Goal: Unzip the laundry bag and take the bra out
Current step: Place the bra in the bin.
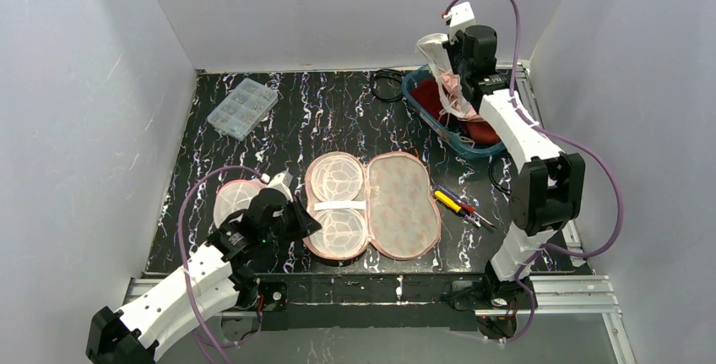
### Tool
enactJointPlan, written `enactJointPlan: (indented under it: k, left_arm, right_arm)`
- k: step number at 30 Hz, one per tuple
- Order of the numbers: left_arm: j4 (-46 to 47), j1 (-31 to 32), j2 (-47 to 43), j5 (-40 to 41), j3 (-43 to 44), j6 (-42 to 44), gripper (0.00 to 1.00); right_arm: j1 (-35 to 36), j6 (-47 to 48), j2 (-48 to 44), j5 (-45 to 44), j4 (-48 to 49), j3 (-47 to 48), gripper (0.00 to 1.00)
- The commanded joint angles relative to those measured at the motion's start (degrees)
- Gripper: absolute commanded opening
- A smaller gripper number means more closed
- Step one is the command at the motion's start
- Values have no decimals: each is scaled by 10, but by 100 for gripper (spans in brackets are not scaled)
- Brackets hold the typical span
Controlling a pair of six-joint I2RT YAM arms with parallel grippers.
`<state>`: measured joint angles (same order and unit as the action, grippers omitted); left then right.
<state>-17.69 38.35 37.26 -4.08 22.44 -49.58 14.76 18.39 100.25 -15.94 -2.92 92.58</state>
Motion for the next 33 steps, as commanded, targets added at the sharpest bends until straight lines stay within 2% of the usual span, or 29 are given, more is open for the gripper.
enactJointPlan:
  k: [1,7,18,25,30,31,33]
  left_arm:
    - [28,-3,1,-21,-14,-5,6]
    - [61,-3,-8,-24,-56,-25,6]
    - [60,-3,35,-18,-26,12,6]
    - [68,-3,56,-20,-20,13,6]
    - [88,-3,76,-28,-24,8,7]
    - [90,-3,79,-30,-26,7,6]
    - [93,-3,81,-31,-27,6,7]
  right_arm:
    - [-7,14,4,41,51,-29,1]
    - [-34,0,20,84,63,-64,1]
    - [-88,-60,90,213,0,-75,1]
    - [-122,-102,113,257,1,-79,1]
    - [-132,-102,122,244,-1,-86,1]
    - [-133,-103,120,237,3,-88,5]
    - [-133,-106,119,226,2,-83,19]
